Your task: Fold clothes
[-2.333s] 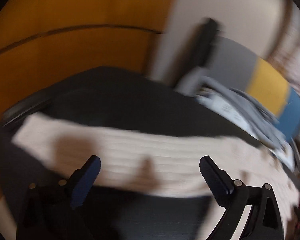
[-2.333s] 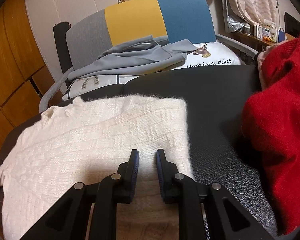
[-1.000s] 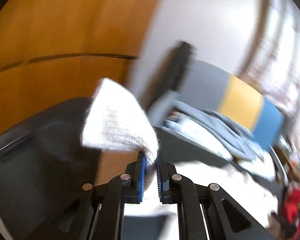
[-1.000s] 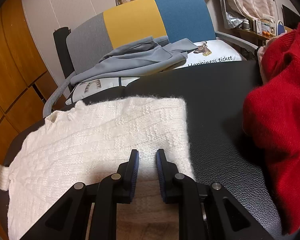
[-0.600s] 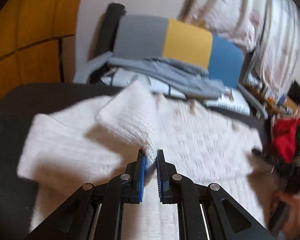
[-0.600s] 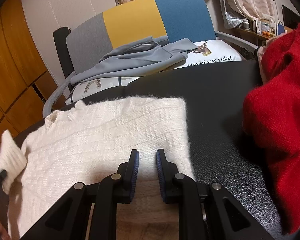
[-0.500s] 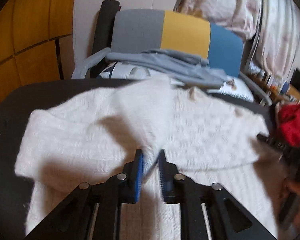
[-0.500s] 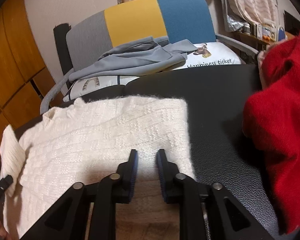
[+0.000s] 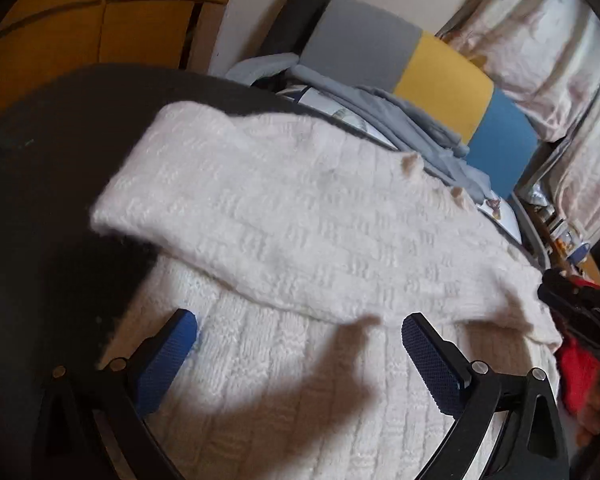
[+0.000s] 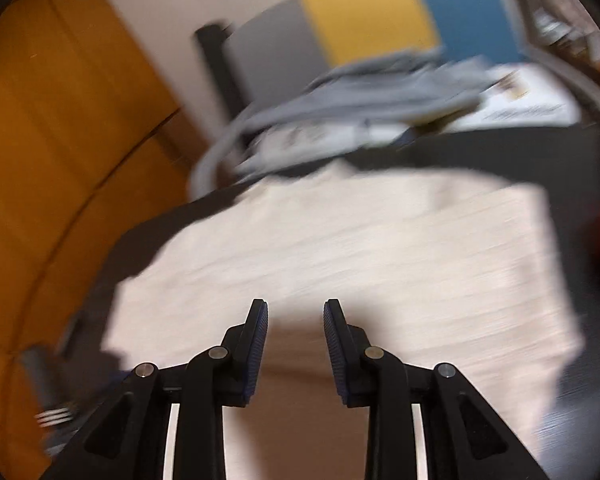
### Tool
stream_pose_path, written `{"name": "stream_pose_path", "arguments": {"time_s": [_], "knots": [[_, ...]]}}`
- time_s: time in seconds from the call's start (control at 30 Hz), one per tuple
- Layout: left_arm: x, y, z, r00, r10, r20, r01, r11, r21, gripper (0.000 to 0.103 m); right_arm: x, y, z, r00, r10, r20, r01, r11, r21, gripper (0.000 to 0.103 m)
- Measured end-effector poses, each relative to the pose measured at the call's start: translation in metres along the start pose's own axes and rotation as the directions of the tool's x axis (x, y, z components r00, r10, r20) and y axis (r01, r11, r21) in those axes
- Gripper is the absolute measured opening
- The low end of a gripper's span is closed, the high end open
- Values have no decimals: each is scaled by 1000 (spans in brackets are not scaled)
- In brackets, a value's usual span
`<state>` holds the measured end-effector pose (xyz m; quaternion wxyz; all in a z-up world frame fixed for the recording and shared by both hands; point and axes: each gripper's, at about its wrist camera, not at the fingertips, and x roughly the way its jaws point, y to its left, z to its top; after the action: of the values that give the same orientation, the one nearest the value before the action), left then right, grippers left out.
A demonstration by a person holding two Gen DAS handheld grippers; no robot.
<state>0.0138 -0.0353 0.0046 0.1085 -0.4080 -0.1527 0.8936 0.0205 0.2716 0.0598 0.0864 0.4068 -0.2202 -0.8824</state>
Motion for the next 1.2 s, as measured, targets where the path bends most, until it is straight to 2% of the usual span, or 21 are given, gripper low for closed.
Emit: {"name": "stream_pose_path", "arguments": {"time_s": [0.1, 0.2, 0.27, 0.33, 0.4, 0.43, 0.47, 0.57, 0.73, 0.8, 0.87, 0.93, 1.0, 1.1, 1.13, 1.2], "knots": [[2, -8, -5, 999, 33, -14, -32, 999, 41, 103, 25, 12, -1, 996, 9, -85, -8, 1000, 14, 29], [4, -13, -6, 998, 62, -26, -60, 996, 69, 103, 44, 6, -2, 990, 90, -106, -78, 991, 110, 29], [5, -16, -7, 996, 78, -31, -75, 994, 83, 103, 59, 5, -6, 981, 117, -152, -93, 983, 160, 29], [7, -20, -7, 995, 93, -40, -89, 991, 100, 103, 67, 11, -8, 982, 105, -158, -82, 986, 147, 30], [9, -22, -7, 994, 103, -47, -97, 989, 110, 103, 71, 22, -9, 984, 72, -160, -58, 994, 95, 19], [9, -23, -6, 993, 106, -48, -100, 988, 115, 103, 72, 28, -8, 986, 44, -160, -36, 998, 54, 18], [9, -23, -6, 993, 108, -49, -102, 988, 116, 103, 72, 32, -8, 987, 39, -153, -33, 999, 39, 14], [5, -24, -5, 993, 104, -53, -97, 988, 123, 103, 59, 37, -1, 993, 48, -103, -45, 999, 25, 12], [-11, -30, -6, 998, -23, -61, 29, 993, 114, 103, 19, 48, 25, 999, 33, 37, -31, 998, -47, 10], [-8, -35, -1, 997, -25, -80, 34, 992, 121, 103, 1, 49, 36, 995, 29, 92, -24, 998, -59, 10], [-4, -37, 10, 998, 15, -62, -7, 991, 130, 103, -16, 50, 46, 990, 26, 142, -17, 998, -69, 10], [4, -37, 24, 997, 61, -39, -55, 988, 143, 103, -20, 42, 48, 990, 32, 136, -24, 998, -56, 4], [18, -37, 39, 990, 134, -32, -126, 975, 184, 103, -25, 33, 50, 991, 37, 131, -31, 999, -43, 4], [30, -32, 53, 972, 233, -31, -221, 950, 221, 95, -32, 21, 53, 991, 45, 123, -42, 999, -23, 2], [29, -29, 55, 972, 230, -42, -215, 950, 226, 95, -34, 17, 54, 992, 47, 120, -46, 999, -17, 2], [21, -23, 52, 983, 180, -45, -168, 967, 193, 95, -38, 9, 56, 992, 53, 115, -53, 999, -4, 3]]}}
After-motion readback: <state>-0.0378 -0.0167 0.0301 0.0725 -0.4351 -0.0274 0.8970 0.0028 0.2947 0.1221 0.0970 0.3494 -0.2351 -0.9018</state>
